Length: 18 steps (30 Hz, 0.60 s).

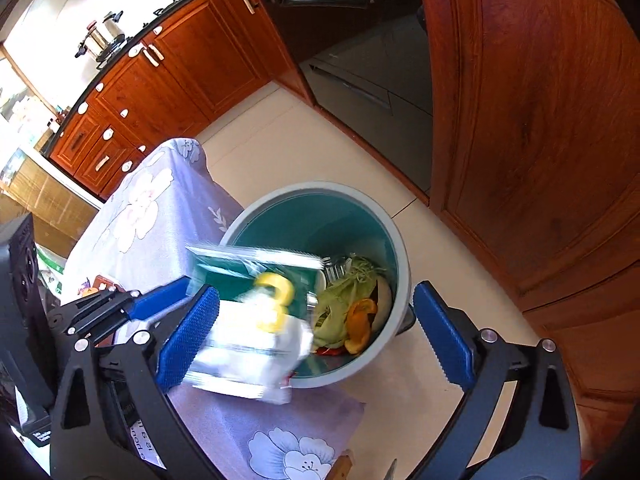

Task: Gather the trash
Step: 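Move both open tools back over the table toward the brown box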

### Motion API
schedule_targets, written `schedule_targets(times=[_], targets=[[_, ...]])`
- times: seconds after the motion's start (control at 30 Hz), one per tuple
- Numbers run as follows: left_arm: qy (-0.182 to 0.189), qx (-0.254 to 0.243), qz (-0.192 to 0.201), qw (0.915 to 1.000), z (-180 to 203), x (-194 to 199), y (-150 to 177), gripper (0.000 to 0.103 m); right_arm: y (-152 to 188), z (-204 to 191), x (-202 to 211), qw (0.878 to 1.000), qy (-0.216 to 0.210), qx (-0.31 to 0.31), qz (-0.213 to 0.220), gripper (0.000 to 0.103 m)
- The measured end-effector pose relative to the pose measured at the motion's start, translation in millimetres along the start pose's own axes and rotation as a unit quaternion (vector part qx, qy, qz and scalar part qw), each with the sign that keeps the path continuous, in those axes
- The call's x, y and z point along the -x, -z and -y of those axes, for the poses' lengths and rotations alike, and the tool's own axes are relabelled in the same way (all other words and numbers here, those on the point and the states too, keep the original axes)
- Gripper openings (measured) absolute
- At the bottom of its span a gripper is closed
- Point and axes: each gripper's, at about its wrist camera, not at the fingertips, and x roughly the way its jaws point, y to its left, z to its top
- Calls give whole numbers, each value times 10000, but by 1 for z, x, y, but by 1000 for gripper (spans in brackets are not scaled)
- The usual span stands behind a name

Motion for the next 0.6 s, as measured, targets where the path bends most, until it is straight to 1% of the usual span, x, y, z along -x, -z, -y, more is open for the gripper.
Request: schedule_targets(times=[0.07, 0.23, 0.4, 0.6], targets=[[-58, -23, 14, 10000, 0, 3, 1, 76, 1, 2, 1, 10000, -2, -31, 9, 94], [-139, -17, 86, 9999, -2, 14, 5, 98, 2, 1, -1, 10000, -16, -62, -16, 94], [-167, 27, 129, 9998, -5, 26, 12, 99, 3, -5, 0, 10000, -43, -26, -58, 94], [-300, 110, 185, 9993, -17, 46, 25, 99, 10, -24, 4, 9999, -90, 112, -94, 94]])
